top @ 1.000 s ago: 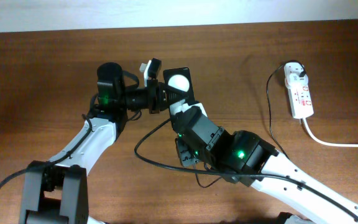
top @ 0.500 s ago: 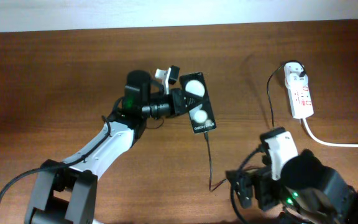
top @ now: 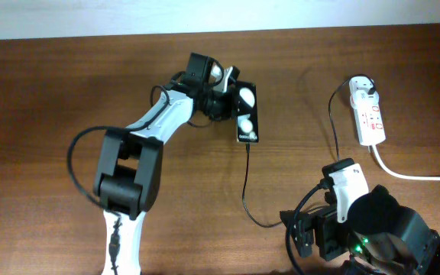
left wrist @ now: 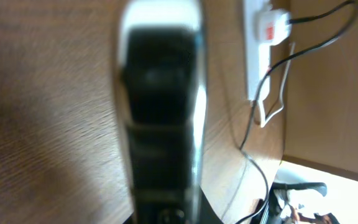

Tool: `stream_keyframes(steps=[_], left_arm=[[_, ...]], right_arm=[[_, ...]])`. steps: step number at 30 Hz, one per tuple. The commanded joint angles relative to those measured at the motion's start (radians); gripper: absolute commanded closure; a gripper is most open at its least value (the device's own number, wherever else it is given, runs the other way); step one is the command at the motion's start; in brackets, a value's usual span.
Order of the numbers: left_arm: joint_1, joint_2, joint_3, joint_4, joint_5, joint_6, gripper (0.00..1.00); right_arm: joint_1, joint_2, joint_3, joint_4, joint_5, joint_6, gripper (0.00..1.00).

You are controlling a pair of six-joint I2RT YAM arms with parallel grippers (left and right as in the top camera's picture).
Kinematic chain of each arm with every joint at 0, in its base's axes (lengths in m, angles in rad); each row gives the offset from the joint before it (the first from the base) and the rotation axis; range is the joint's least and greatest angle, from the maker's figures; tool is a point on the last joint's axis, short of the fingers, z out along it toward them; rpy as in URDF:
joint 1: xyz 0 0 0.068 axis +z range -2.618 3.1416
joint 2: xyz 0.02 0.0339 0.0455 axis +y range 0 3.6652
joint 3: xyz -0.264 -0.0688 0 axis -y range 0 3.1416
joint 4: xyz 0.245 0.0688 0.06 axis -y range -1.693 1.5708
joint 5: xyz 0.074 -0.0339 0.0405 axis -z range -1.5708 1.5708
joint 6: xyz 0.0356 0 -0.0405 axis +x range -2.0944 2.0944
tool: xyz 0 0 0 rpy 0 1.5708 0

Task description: Plug charger to phone and switch on socket

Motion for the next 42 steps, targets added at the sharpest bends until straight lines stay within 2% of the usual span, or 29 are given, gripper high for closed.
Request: stream_keyframes(steps=[1,8,13,14,19,20,21,25,28,32,34,37,42], left_arm=[[0.026,0.038,0.027,-0.012,0.053,0.026,1.0],[0.036,0.089,0.027,-0.074,-0.079,0.063,0.99],[0.034,0.089,0.027,-0.082,-0.095,0.078,0.81],[0.034,0.089,0.027,-0.085,-0.112,0.078,0.72],[0.035,0.089,0.027,-0.092,-0.183,0.078,0.41],[0.035,0.089,0.027,-0.095,-0.207,0.078,0.27],[0.036,0.089,0.027,-0.113,-0.247,0.078,0.01],[0.036,0.089,0.027,-0.248,-0.498,0.078,0.01],[0.037,0.089,0.027,-0.309,-0.589,0.078,0.01],[0.048,0.043,0.055,-0.491,-0.74,0.079,0.01],[0.058,-0.046,0.109,-0.616,-0.907,0.079,0.01],[0.063,-0.224,0.133,-0.732,-1.047,0.078,0.01],[0.063,-0.509,0.133,-0.874,-1.061,0.082,0.01]], right_arm=[[-0.003,0.001,0.01,0.003,0.011,0.0,0.01],[-0.003,0.001,0.01,0.003,0.011,0.0,0.01],[-0.003,0.001,0.01,0.003,0.011,0.0,0.01],[-0.003,0.001,0.01,0.003,0.011,0.0,0.01],[-0.003,0.001,0.01,0.003,0.011,0.0,0.01],[-0.003,0.001,0.01,0.003,0.011,0.0,0.01],[-0.003,0.001,0.01,0.003,0.011,0.0,0.01],[-0.003,0.001,0.01,0.003,0.011,0.0,0.01],[-0.003,0.001,0.01,0.003,0.011,0.0,0.02],[-0.003,0.001,0.01,0.003,0.011,0.0,0.01],[-0.003,0.001,0.01,0.003,0.011,0.0,0.01],[-0.003,0.001,0.01,0.003,0.011,0.0,0.01],[-0.003,0.001,0.01,0.003,0.011,0.0,0.01]])
